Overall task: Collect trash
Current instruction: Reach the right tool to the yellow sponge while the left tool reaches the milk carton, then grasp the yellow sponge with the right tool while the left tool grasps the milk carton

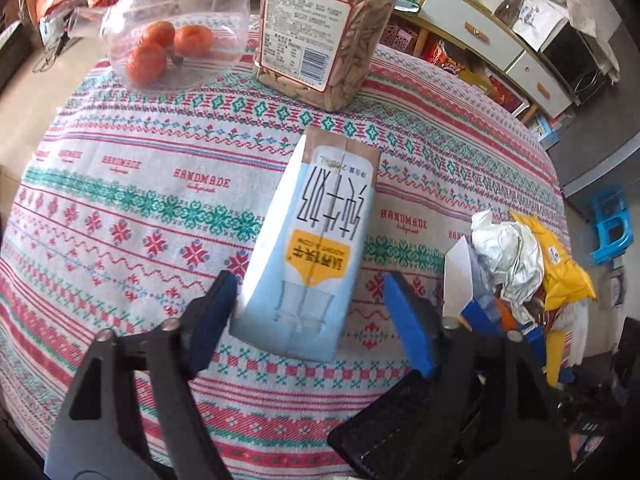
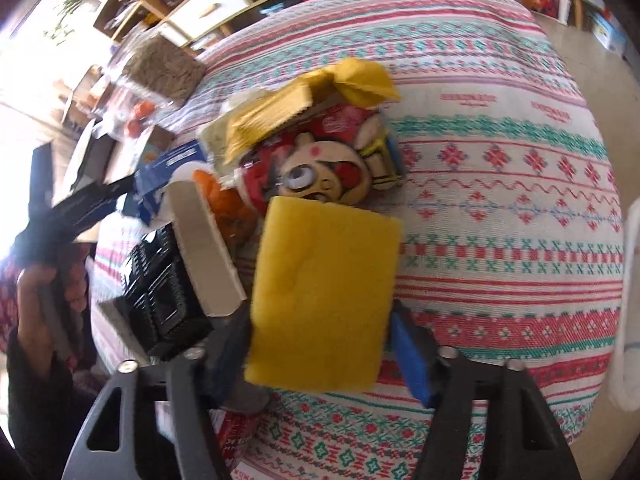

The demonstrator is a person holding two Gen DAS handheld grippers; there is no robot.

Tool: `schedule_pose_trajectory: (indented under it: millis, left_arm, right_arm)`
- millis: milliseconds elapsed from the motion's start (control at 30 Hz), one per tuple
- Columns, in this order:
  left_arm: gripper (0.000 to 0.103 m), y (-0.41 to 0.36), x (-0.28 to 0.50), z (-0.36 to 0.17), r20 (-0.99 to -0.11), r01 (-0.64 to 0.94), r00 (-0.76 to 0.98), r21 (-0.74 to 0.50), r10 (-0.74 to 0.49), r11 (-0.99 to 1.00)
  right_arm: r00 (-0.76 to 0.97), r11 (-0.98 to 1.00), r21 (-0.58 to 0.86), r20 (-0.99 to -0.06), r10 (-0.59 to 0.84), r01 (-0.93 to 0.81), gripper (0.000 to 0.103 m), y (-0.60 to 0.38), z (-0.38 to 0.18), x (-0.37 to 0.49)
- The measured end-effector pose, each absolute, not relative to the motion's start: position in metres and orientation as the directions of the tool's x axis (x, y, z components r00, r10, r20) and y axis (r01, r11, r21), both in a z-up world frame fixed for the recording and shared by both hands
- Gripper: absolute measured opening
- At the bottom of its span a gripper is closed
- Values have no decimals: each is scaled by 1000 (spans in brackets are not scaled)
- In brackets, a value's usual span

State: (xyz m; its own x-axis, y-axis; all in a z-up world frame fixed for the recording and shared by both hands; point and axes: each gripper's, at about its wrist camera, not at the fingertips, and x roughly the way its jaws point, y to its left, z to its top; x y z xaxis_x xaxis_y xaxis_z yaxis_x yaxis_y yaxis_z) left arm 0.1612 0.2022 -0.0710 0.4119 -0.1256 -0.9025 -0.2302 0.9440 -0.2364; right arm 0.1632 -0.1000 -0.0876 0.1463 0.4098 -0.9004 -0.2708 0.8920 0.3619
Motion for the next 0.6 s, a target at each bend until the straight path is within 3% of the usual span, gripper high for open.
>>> schedule_pose_trajectory:
  millis: [33,133,600]
  left_arm:
    - [61,202,161,-72,-903,-234,411,-239,-127,942]
    - [55,201,160,-70,-902,-239,416,-231,-115,943]
    - [51,170,112,-2,-814,-150,576,-199,-78,968]
  right_arm:
    - [159,894,348,-902,401,-284,63,-97,-85,161]
    - [183,892,342,-896,405,-296,62,-97,-77,158]
    - [352,929,325,-861,368,-177,62,-188,-32,144]
